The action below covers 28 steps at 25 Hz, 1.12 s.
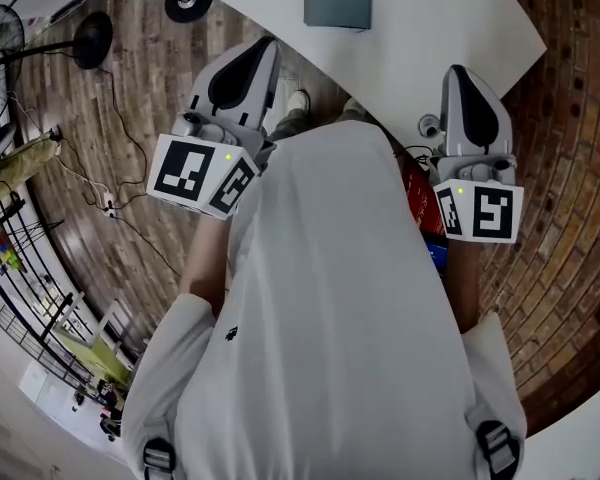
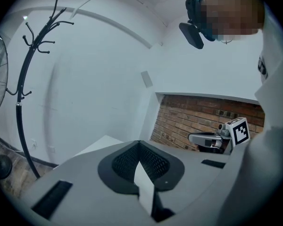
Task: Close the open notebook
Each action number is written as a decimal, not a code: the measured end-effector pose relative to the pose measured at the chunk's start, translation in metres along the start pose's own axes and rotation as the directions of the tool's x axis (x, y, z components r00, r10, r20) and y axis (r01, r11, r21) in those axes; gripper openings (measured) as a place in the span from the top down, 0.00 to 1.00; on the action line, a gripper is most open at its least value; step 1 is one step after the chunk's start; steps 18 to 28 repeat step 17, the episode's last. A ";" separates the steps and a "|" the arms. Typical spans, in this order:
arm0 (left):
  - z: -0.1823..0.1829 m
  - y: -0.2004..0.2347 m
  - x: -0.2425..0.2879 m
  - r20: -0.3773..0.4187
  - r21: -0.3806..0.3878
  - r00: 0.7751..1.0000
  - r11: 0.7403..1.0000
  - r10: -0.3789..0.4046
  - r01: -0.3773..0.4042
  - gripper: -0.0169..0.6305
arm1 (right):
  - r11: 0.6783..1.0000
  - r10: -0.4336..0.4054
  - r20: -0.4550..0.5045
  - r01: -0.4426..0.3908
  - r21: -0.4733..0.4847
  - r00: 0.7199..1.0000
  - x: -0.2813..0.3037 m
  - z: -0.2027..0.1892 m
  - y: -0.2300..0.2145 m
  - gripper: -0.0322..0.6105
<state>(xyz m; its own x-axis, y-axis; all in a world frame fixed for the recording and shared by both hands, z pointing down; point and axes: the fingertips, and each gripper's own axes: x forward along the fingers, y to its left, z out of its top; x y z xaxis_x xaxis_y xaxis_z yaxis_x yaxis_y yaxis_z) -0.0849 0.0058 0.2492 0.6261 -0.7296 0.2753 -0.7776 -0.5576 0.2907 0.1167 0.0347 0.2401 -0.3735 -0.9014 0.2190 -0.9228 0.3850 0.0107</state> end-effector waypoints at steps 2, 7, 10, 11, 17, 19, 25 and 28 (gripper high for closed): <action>0.000 -0.001 0.002 -0.003 0.002 1.000 1.000 -0.005 0.005 0.96 | 1.000 -0.004 0.001 0.004 -0.002 1.000 0.000 0.001 -0.001 0.93; 0.002 -0.001 0.002 -0.001 0.004 1.000 1.000 -0.015 0.015 0.96 | 1.000 -0.007 0.004 0.007 -0.003 1.000 0.003 0.003 0.002 0.93; 0.000 0.000 0.001 -0.002 0.006 1.000 1.000 -0.017 0.017 0.96 | 1.000 -0.008 0.004 0.008 -0.005 1.000 0.004 0.003 0.005 0.93; 0.000 0.000 0.001 -0.004 0.006 1.000 1.000 -0.019 0.019 0.96 | 1.000 -0.009 0.003 0.009 -0.005 1.000 0.003 0.002 0.006 0.93; -0.004 0.000 -0.004 -0.009 0.005 1.000 1.000 -0.025 0.025 0.96 | 1.000 -0.016 -0.004 0.016 -0.009 1.000 0.000 -0.001 0.012 0.93; -0.004 0.000 -0.004 -0.009 0.005 1.000 1.000 -0.025 0.025 0.96 | 1.000 -0.016 -0.004 0.016 -0.009 1.000 0.000 -0.001 0.012 0.93; -0.004 0.000 -0.004 -0.009 0.005 1.000 1.000 -0.025 0.025 0.96 | 1.000 -0.016 -0.004 0.016 -0.009 1.000 0.000 -0.001 0.012 0.93; -0.004 0.000 -0.004 -0.009 0.005 1.000 1.000 -0.025 0.025 0.96 | 1.000 -0.016 -0.004 0.016 -0.009 1.000 0.000 -0.001 0.012 0.93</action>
